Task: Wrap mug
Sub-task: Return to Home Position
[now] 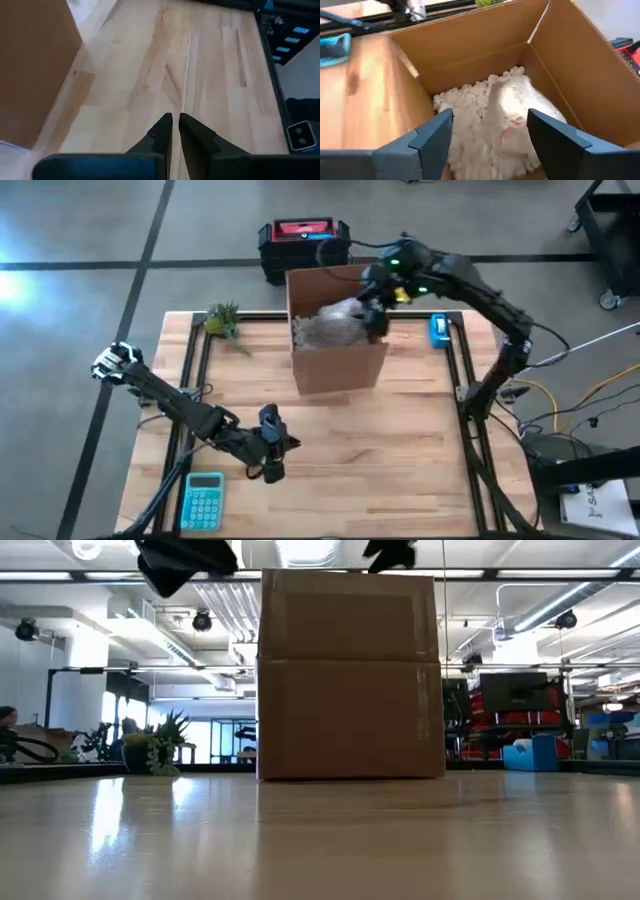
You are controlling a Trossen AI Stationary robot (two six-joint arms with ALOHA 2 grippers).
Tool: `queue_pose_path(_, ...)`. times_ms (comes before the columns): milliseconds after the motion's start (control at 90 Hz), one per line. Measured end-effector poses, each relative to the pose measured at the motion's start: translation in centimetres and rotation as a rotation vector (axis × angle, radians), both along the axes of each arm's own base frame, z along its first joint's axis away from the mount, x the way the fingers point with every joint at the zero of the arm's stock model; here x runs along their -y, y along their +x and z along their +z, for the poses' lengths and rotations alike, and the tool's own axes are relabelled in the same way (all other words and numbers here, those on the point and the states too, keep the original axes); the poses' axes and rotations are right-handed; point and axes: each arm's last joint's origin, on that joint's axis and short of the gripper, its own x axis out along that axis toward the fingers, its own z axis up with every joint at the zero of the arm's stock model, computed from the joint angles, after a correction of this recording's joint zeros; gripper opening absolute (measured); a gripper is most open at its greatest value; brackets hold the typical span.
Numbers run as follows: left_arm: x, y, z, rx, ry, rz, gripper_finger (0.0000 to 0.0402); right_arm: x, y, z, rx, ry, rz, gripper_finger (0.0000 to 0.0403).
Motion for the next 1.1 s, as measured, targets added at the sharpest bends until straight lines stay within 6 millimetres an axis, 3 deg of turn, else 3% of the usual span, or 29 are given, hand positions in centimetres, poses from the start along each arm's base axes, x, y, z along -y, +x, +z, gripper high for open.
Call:
queue_pose_path(211, -1.8, -2.3, 1.9, 0.058, 0.091, 0.022, 0.0017, -3.6, -2.6, -2.0, -0.043, 0.145, 0.077, 0.021)
queue_pose_path(456, -5.8, -6.1, 2.7, 0.14, 0.061, 0.054, 0.0002, -8.8, -5.2, -7.9, 0.101, 0.088, 0.121, 0.0156)
queue_pose_path(689, -7.9, -9.5, 0.1, 0.247, 0.002, 0.11, 0.0, -11.8, -9.1, -14.1, 0.244, 0.124, 0.092, 0.0096)
queue_pose_path(956, -8.8, -11.5, -4.1, 0.329, -0.077, 0.146, 0.0, -13.0, -11.5, -19.6, 0.329, 0.167, 0.115, 0.0012)
queue_pose_path(1100, -9.2, -12.5, -4.5, 0.392, -0.093, 0.141, 0.0, -13.1, -12.9, -21.9, 0.392, 0.198, 0.078, 0.0007)
